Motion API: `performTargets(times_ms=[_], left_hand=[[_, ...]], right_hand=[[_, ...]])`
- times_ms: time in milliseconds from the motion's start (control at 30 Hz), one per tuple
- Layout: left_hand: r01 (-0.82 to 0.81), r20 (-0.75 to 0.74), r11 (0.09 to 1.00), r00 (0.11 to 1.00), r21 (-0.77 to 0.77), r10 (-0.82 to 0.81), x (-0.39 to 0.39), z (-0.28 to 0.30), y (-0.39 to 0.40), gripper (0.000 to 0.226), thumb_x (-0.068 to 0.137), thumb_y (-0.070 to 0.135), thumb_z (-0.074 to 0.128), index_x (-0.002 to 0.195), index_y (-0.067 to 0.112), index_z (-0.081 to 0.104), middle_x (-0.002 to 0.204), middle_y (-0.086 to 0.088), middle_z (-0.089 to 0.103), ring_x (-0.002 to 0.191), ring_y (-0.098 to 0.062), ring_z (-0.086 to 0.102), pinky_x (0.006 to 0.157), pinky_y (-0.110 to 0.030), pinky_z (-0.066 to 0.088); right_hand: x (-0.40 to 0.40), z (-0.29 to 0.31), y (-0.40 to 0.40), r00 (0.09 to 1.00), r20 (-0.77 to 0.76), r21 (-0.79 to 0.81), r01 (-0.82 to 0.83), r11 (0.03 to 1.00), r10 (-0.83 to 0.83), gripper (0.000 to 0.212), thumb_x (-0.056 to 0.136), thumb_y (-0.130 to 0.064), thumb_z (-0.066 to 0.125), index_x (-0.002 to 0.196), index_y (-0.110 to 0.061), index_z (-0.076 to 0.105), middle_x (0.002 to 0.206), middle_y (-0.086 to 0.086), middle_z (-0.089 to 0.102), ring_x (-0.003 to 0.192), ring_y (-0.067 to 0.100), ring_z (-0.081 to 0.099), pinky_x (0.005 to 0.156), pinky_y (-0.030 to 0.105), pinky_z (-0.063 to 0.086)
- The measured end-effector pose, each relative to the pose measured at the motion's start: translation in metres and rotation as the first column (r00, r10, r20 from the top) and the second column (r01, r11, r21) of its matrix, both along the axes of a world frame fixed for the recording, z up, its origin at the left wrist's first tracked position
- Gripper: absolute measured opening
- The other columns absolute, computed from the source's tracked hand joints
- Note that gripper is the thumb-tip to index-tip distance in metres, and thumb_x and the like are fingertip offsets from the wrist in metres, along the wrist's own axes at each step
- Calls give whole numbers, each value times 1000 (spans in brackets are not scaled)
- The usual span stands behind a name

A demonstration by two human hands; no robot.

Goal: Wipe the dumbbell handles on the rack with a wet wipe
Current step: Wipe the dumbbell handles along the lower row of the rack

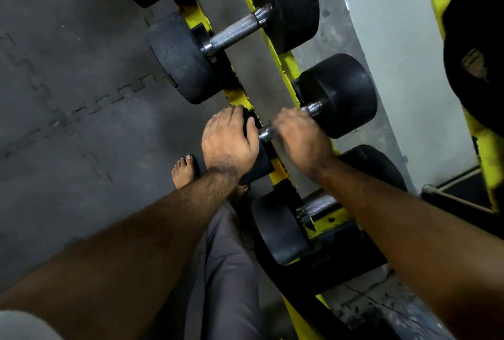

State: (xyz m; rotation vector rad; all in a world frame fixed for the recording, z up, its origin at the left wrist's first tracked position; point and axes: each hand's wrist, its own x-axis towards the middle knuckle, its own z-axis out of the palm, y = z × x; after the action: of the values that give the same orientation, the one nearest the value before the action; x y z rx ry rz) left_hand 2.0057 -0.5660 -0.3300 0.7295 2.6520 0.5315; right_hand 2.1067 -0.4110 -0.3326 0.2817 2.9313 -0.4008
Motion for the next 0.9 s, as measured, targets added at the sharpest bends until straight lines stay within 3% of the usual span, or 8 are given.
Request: performTargets(times_ms=[67, 133, 267, 400, 567, 700, 833, 900], left_hand=[[-1, 0, 1000, 1000, -13, 1, 0, 0, 0, 49, 98, 39, 38, 124, 6, 62, 119, -11, 67, 111, -29, 61, 100, -43, 46], [1, -3, 1000, 1000, -10, -1, 0, 2, 2, 49, 98, 39, 38, 124, 5, 63, 119, -11, 67, 110, -29, 62, 99, -43, 46], [-7, -11, 1000, 1000, -11, 7, 1, 1, 0, 49, 98, 39, 37, 123, 5, 63, 118, -12, 68, 109, -29, 62, 99, -43, 47], [-4, -3, 1000, 1000, -11, 4, 0, 2, 1, 50, 98, 39, 37, 124, 5, 63, 118, -12, 67, 108, -30, 62, 98, -44, 47], [-5, -6, 1000, 1000, 1, 5, 0, 2, 0, 49, 98, 38, 38, 123, 4, 64, 118, -13, 68, 109, -31, 62, 99, -43, 47], [-4, 1, 1000, 1000, 1, 4, 0, 2, 0, 48, 98, 37, 40, 123, 4, 63, 118, -12, 68, 109, -30, 62, 99, -43, 47], [-3, 0, 1000, 1000, 5, 3, 0, 4, 1, 47, 98, 37, 40, 122, 4, 63, 117, -13, 68, 108, -31, 62, 98, -43, 47], [-6, -12, 1000, 1000, 12, 6, 0, 3, 0, 46, 98, 36, 41, 121, 4, 63, 115, -12, 68, 105, -31, 62, 97, -42, 47]], right_hand=[[-7, 0, 7, 986, 87, 72, 134, 988, -141, 34, 87, -4, 52, 116, -5, 69, 118, 13, 69, 119, 31, 60, 108, 41, 44], [-13, -1, -15, 987, 139, 101, 67, 993, -80, 34, 89, -9, 46, 112, -8, 71, 116, 12, 70, 115, 29, 61, 107, 40, 43], [0, -2, -11, 996, -60, -33, -70, 997, 68, 33, 87, -11, 50, 110, -6, 73, 112, 12, 72, 111, 30, 66, 105, 40, 46], [-6, -6, -6, 981, 49, 148, 178, 973, -187, 30, 80, -4, 66, 109, -5, 73, 114, 15, 71, 113, 33, 64, 105, 40, 46], [2, -4, -17, 996, -65, -67, -66, 996, 62, 34, 89, -10, 48, 111, -6, 73, 114, 13, 71, 113, 32, 65, 105, 44, 46], [-1, -10, 3, 977, -16, 58, 215, 975, -214, 28, 84, 1, 63, 111, -1, 72, 117, 15, 70, 117, 34, 62, 106, 45, 44], [11, -14, -16, 995, -81, -89, -71, 993, 64, 36, 91, -11, 46, 117, -7, 71, 121, 11, 69, 122, 28, 61, 113, 40, 36], [15, -13, 8, 995, -101, -48, 15, 999, -20, 38, 93, -8, 44, 121, -7, 69, 126, 10, 67, 125, 28, 58, 116, 39, 33]])
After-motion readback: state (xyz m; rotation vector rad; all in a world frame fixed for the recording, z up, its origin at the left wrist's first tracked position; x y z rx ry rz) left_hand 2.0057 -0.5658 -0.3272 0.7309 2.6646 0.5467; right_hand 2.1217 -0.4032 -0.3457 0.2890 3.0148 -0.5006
